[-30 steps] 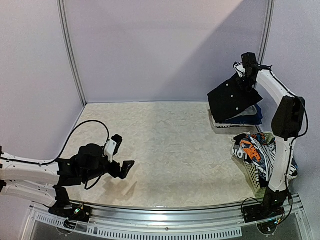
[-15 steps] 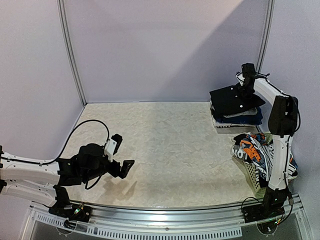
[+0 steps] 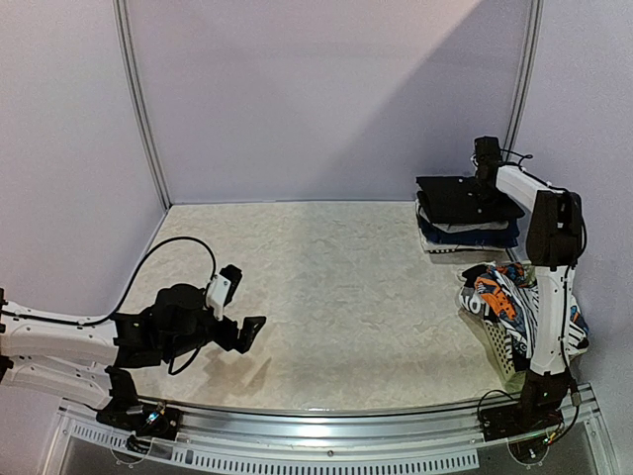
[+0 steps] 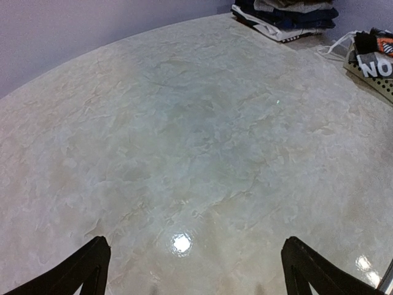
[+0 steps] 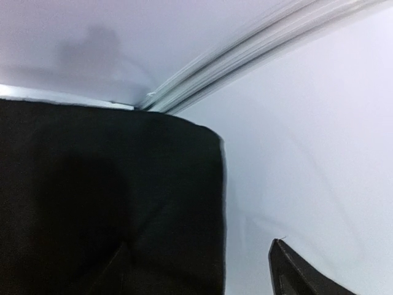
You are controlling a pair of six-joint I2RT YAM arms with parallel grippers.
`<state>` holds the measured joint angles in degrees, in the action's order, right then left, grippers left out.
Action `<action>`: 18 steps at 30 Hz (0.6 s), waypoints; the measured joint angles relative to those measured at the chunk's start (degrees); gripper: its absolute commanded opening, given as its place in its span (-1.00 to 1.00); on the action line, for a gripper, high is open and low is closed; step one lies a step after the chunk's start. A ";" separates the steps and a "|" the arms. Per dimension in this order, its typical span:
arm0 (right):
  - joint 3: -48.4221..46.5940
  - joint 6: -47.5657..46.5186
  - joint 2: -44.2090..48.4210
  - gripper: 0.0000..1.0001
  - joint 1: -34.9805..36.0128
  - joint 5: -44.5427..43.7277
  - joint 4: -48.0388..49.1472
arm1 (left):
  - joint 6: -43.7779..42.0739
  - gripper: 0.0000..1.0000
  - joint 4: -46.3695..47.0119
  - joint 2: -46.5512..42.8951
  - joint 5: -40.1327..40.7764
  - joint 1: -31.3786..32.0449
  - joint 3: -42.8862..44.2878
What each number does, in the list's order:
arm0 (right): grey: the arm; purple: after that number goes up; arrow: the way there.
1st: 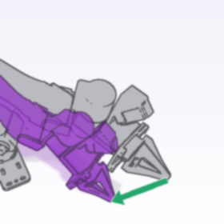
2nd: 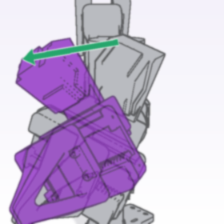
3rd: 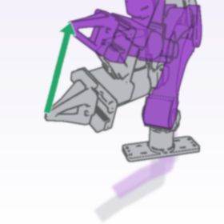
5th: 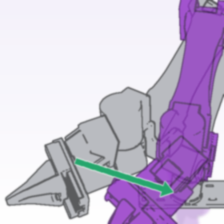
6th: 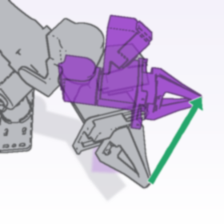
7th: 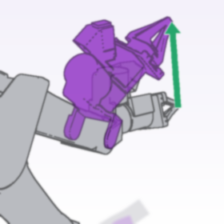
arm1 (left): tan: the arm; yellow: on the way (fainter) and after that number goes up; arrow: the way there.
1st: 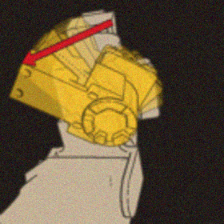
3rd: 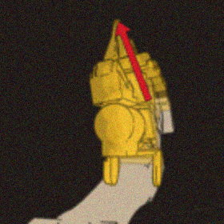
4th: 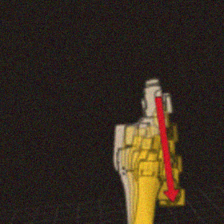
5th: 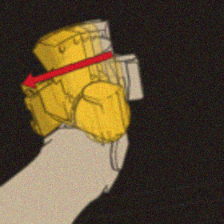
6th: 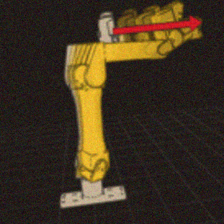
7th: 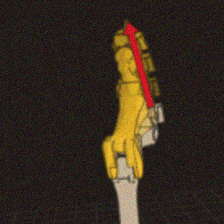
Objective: Fold and stack the mixed laundry pile
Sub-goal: Place the square-folded shirt at the corner of the board, then reset both arms
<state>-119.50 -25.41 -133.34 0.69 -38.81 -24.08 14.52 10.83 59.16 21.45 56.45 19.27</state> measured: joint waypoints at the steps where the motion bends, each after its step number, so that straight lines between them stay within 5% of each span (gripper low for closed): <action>1: 0.00 0.42 0.00 0.93 -0.02 -0.79 0.13 | 0.02 0.98 0.00 -0.04 0.00 0.00 0.00; 18: -2.75 11.37 7.58 0.98 1.95 -1.31 -4.59 | 0.55 0.99 -3.87 -0.61 1.53 0.00 3.69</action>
<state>-122.26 -14.04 -125.75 2.63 -40.12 -28.67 15.07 6.96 58.54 22.98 56.45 22.96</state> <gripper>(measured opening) 0.989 0.994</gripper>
